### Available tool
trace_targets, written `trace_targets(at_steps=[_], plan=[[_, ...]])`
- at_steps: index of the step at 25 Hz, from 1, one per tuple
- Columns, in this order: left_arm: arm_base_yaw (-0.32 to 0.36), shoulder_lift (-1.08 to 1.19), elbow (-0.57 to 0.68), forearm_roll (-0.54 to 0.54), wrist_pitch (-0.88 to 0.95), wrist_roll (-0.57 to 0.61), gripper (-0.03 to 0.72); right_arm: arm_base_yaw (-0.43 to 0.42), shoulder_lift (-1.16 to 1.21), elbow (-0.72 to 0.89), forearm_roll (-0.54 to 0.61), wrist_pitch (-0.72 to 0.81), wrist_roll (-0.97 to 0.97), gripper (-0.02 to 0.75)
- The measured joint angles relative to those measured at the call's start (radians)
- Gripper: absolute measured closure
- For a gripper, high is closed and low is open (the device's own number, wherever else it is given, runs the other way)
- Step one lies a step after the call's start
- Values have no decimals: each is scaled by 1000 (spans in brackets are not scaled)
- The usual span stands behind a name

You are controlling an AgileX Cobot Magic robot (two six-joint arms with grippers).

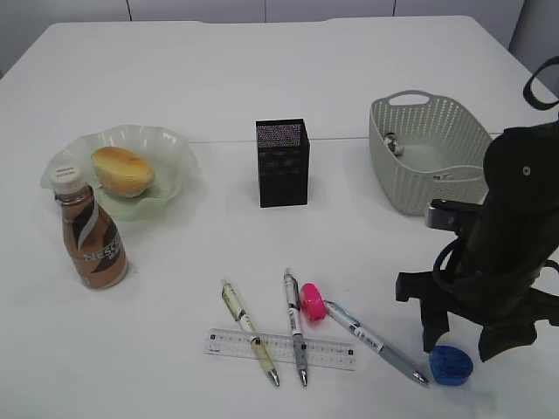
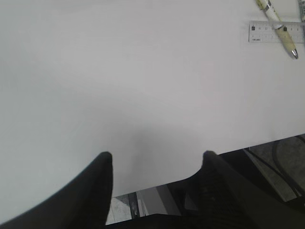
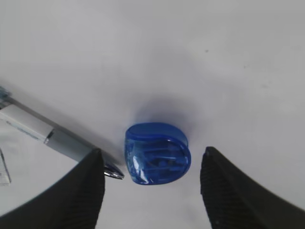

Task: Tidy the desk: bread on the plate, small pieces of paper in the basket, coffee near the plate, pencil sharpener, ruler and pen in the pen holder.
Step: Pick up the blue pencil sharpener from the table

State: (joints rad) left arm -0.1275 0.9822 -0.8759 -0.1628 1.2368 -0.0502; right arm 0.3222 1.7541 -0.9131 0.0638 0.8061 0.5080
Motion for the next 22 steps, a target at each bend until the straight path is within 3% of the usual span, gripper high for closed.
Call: trace_targets(at_steps=[22], plan=[[0,0,0,-2,0,0,272,0,42,-2,5,-2,-2,248]])
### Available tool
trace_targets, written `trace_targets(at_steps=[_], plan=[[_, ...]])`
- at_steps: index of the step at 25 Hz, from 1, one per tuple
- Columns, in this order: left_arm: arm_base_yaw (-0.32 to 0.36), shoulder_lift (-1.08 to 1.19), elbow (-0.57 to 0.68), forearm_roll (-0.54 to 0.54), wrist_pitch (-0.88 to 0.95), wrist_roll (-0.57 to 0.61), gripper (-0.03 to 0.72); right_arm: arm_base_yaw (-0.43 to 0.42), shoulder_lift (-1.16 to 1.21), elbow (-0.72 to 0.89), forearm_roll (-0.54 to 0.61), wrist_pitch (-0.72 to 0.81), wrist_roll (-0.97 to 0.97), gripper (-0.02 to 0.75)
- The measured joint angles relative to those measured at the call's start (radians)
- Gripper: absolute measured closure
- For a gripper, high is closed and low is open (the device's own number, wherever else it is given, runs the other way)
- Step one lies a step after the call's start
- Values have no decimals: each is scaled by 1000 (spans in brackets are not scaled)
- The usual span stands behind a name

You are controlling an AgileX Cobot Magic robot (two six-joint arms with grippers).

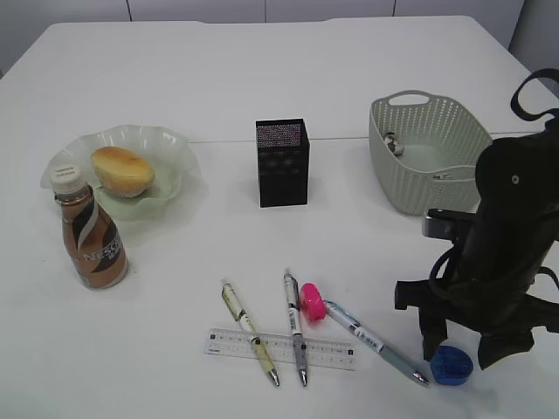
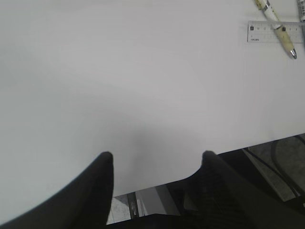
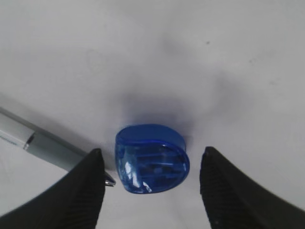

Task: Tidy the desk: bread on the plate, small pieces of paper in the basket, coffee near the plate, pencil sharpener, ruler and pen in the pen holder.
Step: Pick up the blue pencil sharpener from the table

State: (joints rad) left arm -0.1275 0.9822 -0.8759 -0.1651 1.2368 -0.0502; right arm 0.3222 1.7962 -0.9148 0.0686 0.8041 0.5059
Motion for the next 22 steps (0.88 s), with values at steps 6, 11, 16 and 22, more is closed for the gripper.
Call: trace_targets(at_steps=[6,11,16,22], plan=[[0,0,0,0,0,0,272,0,11,0,0,0,0,248],[0,0,0,0,0,0,272,0,21,0,0,-4,-2,249],[0,0,0,-1,0,0,272,0,21,0,0,-23,-10,249],[0,0,0,-1,0,0,272,0,21,0,0,-25,-18,249]])
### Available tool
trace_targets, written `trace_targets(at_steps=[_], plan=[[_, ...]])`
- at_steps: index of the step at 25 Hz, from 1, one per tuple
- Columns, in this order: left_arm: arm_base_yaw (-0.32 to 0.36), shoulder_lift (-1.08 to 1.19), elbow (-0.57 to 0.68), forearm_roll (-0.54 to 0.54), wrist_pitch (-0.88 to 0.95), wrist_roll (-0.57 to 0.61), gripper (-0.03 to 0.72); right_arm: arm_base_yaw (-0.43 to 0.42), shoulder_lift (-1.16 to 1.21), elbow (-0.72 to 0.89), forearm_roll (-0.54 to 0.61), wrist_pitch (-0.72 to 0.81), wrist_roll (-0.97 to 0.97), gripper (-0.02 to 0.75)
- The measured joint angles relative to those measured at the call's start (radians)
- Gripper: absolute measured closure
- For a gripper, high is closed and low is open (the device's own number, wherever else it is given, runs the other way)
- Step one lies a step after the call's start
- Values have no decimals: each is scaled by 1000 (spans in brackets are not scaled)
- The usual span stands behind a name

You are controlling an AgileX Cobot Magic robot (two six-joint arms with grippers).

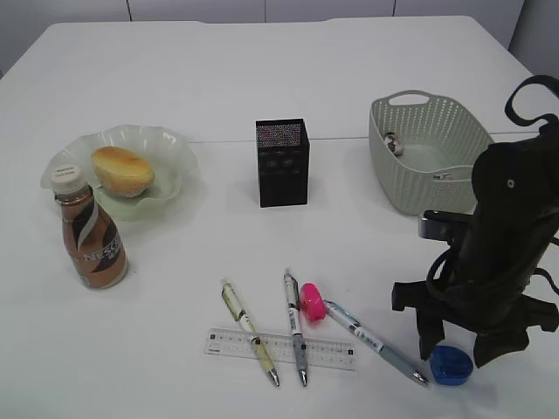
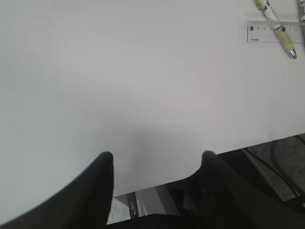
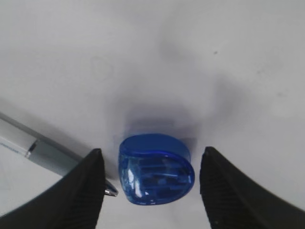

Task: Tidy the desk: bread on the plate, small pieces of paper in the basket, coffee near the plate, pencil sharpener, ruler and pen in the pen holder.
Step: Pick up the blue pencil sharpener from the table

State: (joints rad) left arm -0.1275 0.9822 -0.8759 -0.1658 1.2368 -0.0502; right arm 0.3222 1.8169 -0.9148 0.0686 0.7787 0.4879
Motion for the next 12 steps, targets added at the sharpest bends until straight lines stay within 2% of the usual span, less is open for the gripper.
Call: trace_targets(at_steps=[12], plan=[[0,0,0,-4,0,0,272,0,0,0,-8,-25,-5,250]])
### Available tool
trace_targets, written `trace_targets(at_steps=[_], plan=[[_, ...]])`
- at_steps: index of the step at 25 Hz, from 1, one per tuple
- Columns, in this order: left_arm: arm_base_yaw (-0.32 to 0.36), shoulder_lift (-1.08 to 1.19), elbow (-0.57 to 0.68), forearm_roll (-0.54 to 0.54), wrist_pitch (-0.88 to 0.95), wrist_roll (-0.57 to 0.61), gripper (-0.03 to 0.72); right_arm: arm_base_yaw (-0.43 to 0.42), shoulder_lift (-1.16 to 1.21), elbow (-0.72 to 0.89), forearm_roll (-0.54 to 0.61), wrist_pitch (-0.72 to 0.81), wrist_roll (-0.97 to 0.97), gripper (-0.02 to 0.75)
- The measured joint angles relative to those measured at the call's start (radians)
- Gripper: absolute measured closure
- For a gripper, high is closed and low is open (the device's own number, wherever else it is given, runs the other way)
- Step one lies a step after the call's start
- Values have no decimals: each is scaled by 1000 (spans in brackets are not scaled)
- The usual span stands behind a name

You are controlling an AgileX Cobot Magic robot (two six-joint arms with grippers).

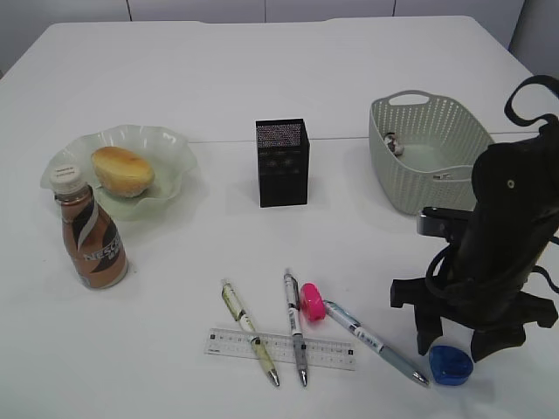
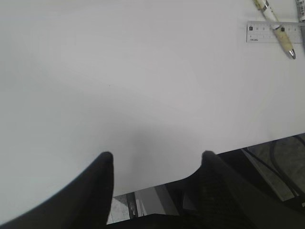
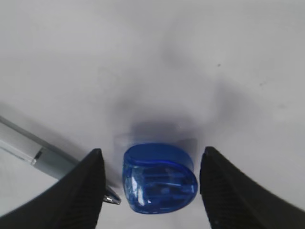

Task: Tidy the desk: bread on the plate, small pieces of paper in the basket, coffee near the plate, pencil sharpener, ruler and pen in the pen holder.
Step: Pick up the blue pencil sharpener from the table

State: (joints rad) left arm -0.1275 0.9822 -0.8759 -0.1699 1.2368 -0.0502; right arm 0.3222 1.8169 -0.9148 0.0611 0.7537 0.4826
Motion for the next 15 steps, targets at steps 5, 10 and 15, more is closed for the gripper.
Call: trace_targets(at_steps=[5,10,15], plan=[[0,0,0,-2,0,0,272,0,4,0,-9,-5,0,250],[0,0,0,-5,0,0,272,0,25,0,-13,-2,0,250],[0,0,0,-5,0,0,272,0,25,0,-13,5,-2,250]])
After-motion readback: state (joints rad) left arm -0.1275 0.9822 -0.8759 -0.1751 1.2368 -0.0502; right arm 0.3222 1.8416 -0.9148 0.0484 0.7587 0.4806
